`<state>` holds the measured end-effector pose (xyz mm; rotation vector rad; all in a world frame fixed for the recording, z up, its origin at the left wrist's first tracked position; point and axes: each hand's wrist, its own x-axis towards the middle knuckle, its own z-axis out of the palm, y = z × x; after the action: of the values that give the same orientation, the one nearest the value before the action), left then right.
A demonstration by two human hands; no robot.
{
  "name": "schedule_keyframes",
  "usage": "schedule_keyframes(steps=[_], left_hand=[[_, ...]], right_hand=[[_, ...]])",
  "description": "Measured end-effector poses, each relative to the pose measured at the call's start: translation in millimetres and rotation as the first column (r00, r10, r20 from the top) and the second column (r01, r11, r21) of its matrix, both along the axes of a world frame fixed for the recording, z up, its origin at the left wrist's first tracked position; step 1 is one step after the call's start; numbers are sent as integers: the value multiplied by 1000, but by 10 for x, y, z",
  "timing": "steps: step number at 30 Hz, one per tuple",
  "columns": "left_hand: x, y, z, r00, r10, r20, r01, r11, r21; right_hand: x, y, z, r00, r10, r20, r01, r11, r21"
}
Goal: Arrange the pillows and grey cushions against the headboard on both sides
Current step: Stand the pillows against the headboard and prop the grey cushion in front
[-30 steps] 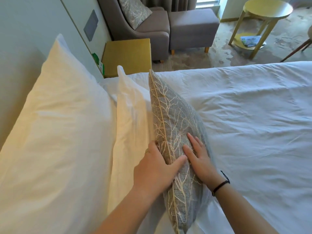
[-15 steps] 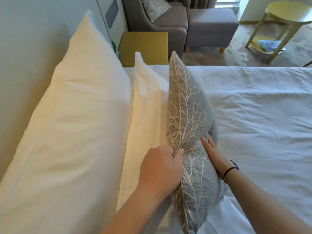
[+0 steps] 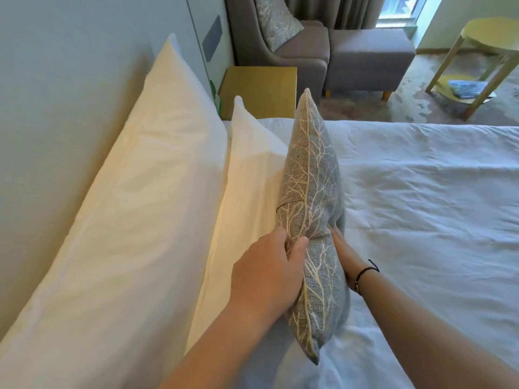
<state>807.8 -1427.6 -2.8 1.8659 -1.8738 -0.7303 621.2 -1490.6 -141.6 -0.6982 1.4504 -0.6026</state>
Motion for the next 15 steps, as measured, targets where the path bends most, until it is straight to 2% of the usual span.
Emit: schedule_keyframes(steps=[3,6,8,9,12,13,15], left_hand=[[172,318,-32,996,55,64,-53,998,-26],[512,794,-147,969,104,223,-99,994,-37],[722,1161,-262,945,128,301,-155,986,67],[809,1342,-327,944,160,288,-208,968,143],[1003,1785,-484,954,293,65,-299,913,279],[1042,1877,-516,948,315,36,-311,901,302],[1106,2004,-573,945,318,81,-326,889,321]], right_hand=[[-78,107,194,994,-41,-106,43,999,11],[-79,267,414,968,-155,-197,128,981,-143],[38,426,648,960,-187,-210,132,959,-250],[116,500,765,966,-173,-193,116,954,-275],[314,746,1036,970,-112,-214,37,944,-329],[371,808,1105,959,-101,-266,-2,933,-359],[476,918,1211,926,-59,-374,-91,924,-370]])
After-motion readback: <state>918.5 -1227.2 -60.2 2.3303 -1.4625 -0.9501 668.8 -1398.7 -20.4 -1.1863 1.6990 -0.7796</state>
